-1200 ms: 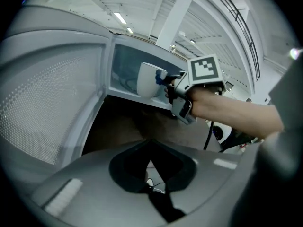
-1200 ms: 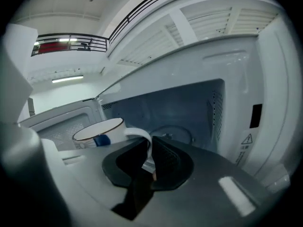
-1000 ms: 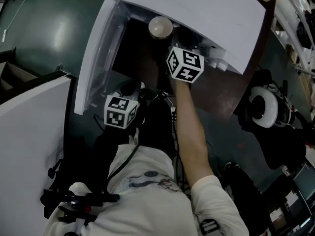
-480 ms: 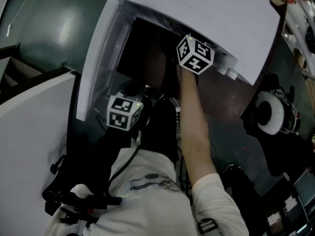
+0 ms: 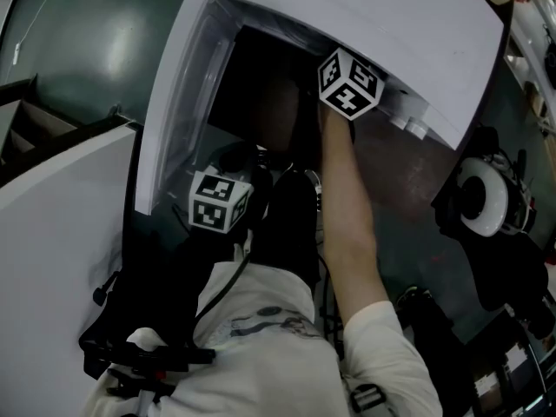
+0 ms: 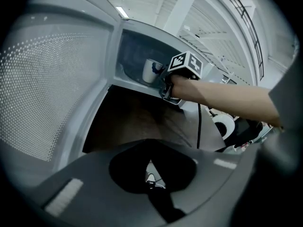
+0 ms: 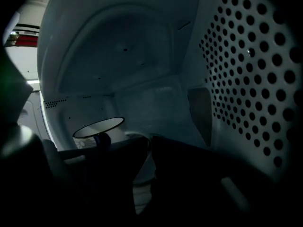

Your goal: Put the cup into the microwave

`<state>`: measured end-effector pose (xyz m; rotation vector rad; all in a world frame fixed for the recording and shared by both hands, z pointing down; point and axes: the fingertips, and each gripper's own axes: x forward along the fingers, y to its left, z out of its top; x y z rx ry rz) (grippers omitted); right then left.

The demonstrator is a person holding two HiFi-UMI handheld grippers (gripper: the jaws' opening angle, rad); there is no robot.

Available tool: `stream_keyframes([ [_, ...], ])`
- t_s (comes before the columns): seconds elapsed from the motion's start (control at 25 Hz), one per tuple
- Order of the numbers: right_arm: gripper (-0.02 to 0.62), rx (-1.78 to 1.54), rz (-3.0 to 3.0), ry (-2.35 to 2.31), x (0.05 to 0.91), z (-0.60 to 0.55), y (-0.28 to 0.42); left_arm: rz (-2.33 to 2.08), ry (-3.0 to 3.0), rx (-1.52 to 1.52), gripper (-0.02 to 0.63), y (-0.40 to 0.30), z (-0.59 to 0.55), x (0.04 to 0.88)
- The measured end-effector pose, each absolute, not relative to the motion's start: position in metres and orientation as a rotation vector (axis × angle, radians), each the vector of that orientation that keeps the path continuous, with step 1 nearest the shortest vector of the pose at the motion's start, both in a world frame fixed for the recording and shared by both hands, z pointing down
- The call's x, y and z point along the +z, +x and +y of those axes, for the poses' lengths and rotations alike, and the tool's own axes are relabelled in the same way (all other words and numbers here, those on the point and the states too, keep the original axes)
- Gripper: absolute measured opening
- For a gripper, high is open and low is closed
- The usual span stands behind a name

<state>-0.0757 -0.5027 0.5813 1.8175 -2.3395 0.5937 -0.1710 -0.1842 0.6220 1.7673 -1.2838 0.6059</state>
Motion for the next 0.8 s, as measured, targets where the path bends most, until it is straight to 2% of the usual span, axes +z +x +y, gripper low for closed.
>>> stream_keyframes([
  [0.2, 0.056, 0.553, -2.354, 1.725, 0.583, -0.497, -0.079, -1.286, 1.769, 0.598, 0.000, -0.170, -0.182, 0.621],
  [0.52, 0.133, 0.523, -2.382, 1.558, 0.587, -0.470, -0.088, -1.284, 1.802, 0.580, 0.000, -0.167, -0.178, 0.616],
  [0.8, 0.124, 0.541, -2.393, 1.508, 0.570, -0.403, -0.080, -1.265, 1.853, 0.553, 0.000, -0.158, -0.171, 0.606],
])
